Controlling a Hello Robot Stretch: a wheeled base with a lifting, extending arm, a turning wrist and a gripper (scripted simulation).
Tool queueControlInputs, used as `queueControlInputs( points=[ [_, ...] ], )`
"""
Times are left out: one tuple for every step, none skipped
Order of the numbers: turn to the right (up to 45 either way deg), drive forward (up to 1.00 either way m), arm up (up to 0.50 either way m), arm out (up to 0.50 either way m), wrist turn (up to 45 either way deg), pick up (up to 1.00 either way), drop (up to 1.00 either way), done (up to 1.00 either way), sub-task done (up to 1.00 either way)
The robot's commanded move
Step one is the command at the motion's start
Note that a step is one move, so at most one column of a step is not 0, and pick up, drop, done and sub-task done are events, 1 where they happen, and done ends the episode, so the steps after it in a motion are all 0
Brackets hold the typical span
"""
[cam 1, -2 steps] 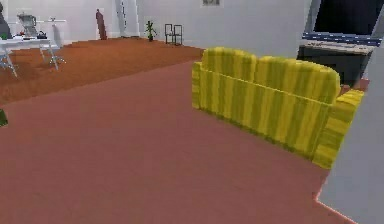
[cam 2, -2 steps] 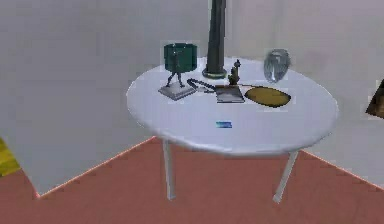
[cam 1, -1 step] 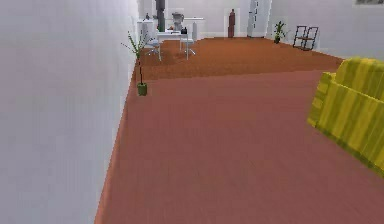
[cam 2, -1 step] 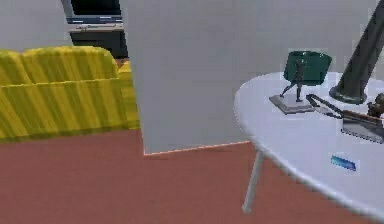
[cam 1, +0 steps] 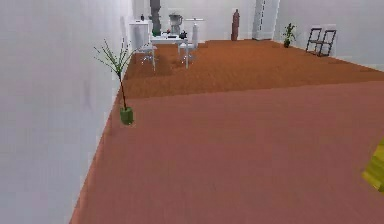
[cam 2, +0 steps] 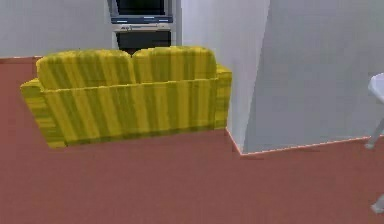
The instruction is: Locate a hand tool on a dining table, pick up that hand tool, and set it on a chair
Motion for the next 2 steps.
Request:
queueControlInputs(
  points=[
    [0.0, 1.0, 0.0, 0.0, 0.0, 0.0, 0.0, 0.0, 0.0],
    [0.0, 1.0, 0.0, 0.0, 0.0, 0.0, 0.0, 0.0, 0.0]
  ],
)
